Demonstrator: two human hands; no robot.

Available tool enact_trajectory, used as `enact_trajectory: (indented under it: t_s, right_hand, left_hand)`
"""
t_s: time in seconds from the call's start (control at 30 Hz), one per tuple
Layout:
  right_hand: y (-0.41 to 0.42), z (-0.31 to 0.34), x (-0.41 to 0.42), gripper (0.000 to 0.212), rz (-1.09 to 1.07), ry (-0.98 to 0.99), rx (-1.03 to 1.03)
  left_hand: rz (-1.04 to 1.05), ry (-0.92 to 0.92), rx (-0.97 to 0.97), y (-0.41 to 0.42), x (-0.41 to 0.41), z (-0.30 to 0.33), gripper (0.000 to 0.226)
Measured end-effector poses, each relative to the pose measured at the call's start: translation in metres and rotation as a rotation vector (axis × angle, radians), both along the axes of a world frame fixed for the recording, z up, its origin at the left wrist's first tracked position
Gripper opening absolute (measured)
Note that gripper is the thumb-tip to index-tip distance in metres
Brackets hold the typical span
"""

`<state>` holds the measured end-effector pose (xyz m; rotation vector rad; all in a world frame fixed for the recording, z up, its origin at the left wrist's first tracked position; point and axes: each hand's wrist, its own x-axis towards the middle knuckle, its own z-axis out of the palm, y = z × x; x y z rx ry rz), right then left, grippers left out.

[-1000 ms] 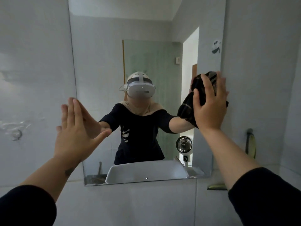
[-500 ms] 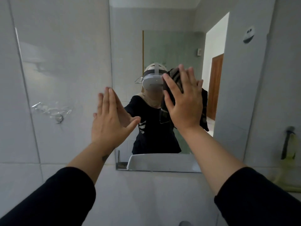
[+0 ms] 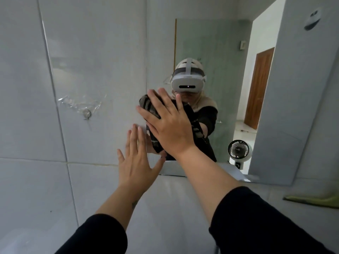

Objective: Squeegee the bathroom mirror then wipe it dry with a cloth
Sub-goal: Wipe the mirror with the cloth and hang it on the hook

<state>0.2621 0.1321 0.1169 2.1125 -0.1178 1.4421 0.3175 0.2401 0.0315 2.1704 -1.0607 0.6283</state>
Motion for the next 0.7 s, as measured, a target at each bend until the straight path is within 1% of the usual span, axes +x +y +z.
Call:
enact_trajectory:
  t_s: [0.1, 0.33, 0.6, 0.7]
  right_hand:
    - [-0.013, -0.008, -0.016, 0.042, -0.009, 0.029, -0.019]
    - [-0.057, -0.018, -0.085, 0.043, -0.081, -0.021, 0.064]
    - [-0.116, -0.033, -0.164, 0.044, -0.106, -0.136, 0.229]
    - [-0.133, -0.038, -0.188, 0.044, -0.091, -0.212, 0.276]
  left_hand:
    - [-0.020, 0.022, -0.011, -0.003, -0.007, -0.002, 0.105]
    - [0.014, 0.051, -0.015, -0.010, -0.018, -0.003, 0.111]
    - [0.026, 0.081, -0.046, -0.017, -0.023, -0.004, 0.117]
    - [0.052, 0.076, -0.053, -0.020, -0.024, -0.005, 0.116]
